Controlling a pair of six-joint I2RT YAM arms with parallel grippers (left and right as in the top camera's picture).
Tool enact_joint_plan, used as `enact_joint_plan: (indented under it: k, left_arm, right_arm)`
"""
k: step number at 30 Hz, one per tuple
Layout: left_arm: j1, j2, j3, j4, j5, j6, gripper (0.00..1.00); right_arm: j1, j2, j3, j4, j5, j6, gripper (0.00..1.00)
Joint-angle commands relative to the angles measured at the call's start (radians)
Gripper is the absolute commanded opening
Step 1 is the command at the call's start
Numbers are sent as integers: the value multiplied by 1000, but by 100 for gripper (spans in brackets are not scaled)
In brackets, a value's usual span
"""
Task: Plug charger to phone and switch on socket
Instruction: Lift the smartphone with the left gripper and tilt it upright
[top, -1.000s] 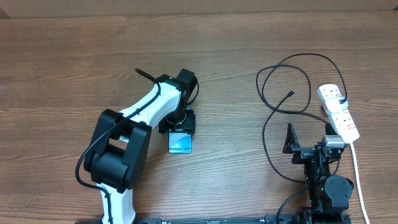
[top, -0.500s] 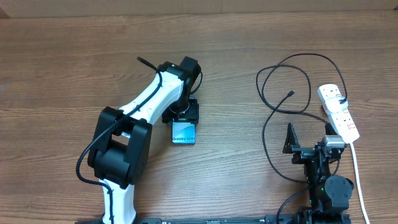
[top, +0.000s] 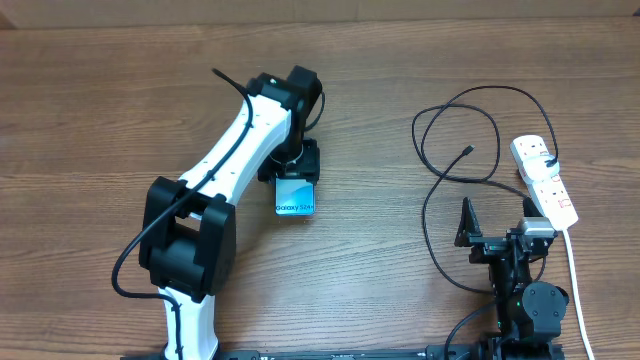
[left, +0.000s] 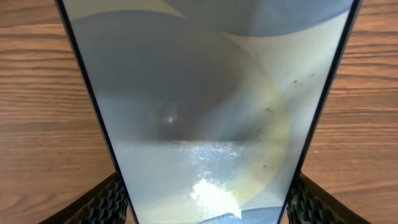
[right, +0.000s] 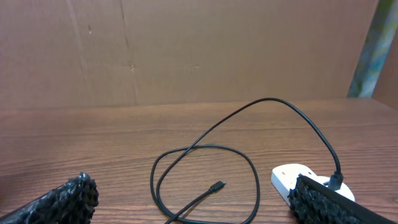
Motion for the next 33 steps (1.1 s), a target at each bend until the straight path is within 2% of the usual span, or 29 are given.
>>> enact_joint_plan:
  k: [1, 6, 16, 23, 28, 33]
  left_arm:
    - [14, 3, 84, -35, 8, -3, 58]
    - [32, 3, 152, -95, 23, -6, 58]
    - [121, 3, 162, -114, 246, -2, 57]
    - [185, 3, 162, -127, 366, 39, 61]
    - [224, 3, 162, -127, 390, 39, 57]
    - [246, 5, 161, -125, 420, 39, 59]
  right_arm:
    - [-5, -12, -11, 6, 9, -5, 100]
    - [-5, -12, -11, 6, 9, -5, 100]
    - [-5, -12, -11, 6, 9, -5, 100]
    - [-5, -12, -11, 6, 9, -5, 100]
    - [-5, -12, -11, 6, 9, -5, 100]
    - [-5, -12, -11, 6, 9, -5, 100]
